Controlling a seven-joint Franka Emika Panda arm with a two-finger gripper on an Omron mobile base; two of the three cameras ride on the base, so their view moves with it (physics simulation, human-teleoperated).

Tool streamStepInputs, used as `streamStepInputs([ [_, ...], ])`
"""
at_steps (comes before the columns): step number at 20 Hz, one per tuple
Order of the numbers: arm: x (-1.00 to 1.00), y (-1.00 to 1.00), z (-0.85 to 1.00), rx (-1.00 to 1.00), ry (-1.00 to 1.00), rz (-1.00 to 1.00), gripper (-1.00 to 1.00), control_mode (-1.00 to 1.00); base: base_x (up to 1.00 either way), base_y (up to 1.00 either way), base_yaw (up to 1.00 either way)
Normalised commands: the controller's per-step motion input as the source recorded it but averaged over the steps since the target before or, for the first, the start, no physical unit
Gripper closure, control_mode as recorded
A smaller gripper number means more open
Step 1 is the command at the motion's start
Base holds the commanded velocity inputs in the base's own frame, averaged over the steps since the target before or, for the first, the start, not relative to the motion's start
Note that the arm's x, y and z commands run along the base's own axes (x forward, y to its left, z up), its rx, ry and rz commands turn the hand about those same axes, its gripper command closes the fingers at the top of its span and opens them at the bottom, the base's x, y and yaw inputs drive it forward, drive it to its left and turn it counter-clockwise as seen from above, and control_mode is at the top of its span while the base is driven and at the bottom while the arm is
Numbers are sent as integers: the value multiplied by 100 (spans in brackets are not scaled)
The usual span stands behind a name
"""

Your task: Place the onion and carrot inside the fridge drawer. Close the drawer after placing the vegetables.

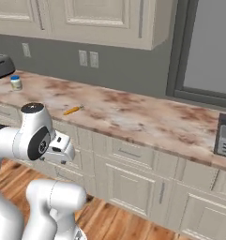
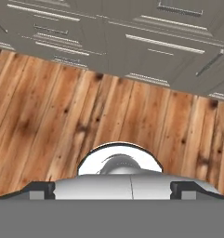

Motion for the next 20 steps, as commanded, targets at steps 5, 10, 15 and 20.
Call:
streamStepInputs([
  [5,0,0,0,0,0,0,-100,100,77,100,-15],
  [10,0,0,0,0,0,0,-100,100,100,100,-22],
  [15,0,0,0,0,0,0,-100,100,90,99,-28],
  [20,0,0,0,0,0,0,-100,100,63,66,-31],
])
